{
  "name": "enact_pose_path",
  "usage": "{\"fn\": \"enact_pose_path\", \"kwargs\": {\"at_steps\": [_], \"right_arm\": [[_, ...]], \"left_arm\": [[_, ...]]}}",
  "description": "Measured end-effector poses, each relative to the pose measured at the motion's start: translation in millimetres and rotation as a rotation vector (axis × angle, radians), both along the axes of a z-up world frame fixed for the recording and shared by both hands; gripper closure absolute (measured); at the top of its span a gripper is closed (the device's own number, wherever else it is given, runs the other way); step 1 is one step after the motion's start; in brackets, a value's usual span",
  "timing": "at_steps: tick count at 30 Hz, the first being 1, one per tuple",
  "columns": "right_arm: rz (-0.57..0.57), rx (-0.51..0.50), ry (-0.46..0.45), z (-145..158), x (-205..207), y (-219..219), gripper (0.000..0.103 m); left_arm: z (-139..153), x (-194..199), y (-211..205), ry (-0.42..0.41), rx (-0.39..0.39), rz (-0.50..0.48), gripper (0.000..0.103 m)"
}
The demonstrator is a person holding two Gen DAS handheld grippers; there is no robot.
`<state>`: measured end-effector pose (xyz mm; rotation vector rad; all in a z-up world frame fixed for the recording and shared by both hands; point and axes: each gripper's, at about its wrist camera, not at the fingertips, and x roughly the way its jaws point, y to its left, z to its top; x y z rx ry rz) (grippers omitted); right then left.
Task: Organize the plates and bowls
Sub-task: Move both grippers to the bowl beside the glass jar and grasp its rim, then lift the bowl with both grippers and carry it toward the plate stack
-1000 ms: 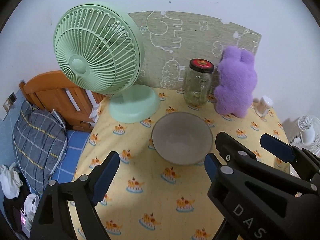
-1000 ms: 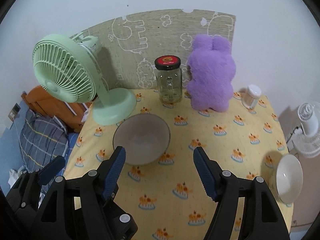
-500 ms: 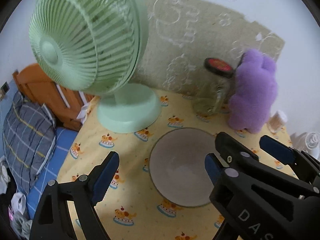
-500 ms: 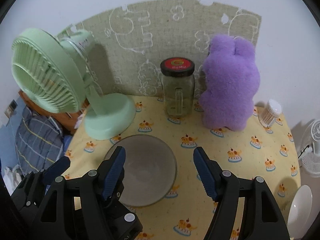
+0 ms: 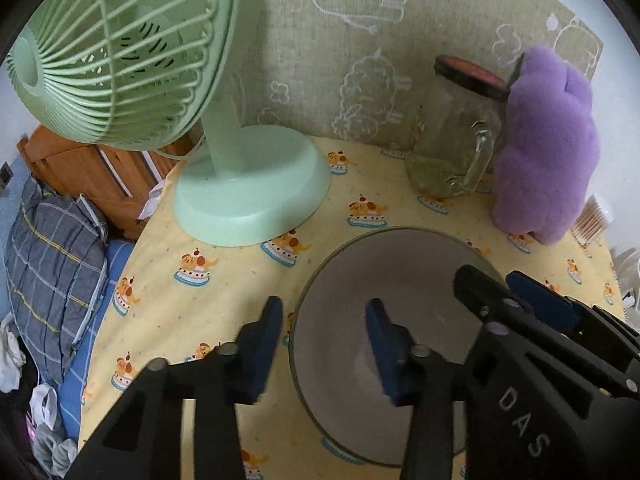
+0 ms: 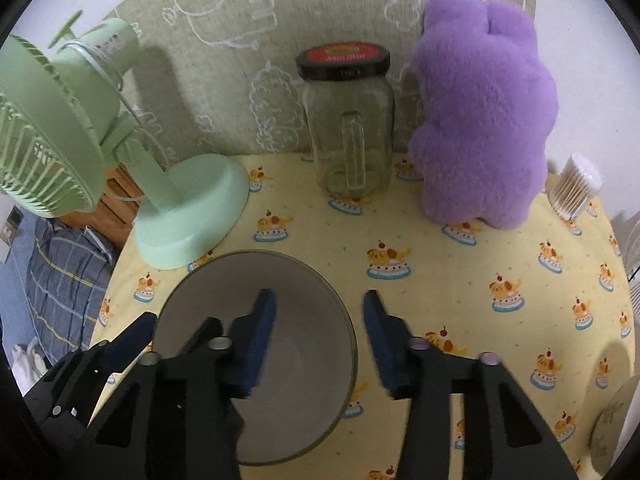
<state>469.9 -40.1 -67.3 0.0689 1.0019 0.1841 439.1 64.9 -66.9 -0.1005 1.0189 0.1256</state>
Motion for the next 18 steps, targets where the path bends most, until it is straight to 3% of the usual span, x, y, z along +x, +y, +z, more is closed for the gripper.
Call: {"fn": "enact_pose_path", "kwargs": {"at_steps": [1,5,18], "right_arm": [[0.0,0.003,0.005,-2.5,2.0,-0.4,0.068],[-0.009,-0.033,-0.011,-4.2,4.2,-1.5,0.082],[-0.018,-0.035,0.038,-2.9,5.5,-2.5,0.082]], "left_arm": [[-1.4,1.2,-0.3,0.008,-0.002,-0.002,0.069],[-2.4,3.3,-3.6,0.014,0.029,-0.008,0.071],[0.7,3.9,-4.3,0.054,0.03,-0.013,0.072]]}}
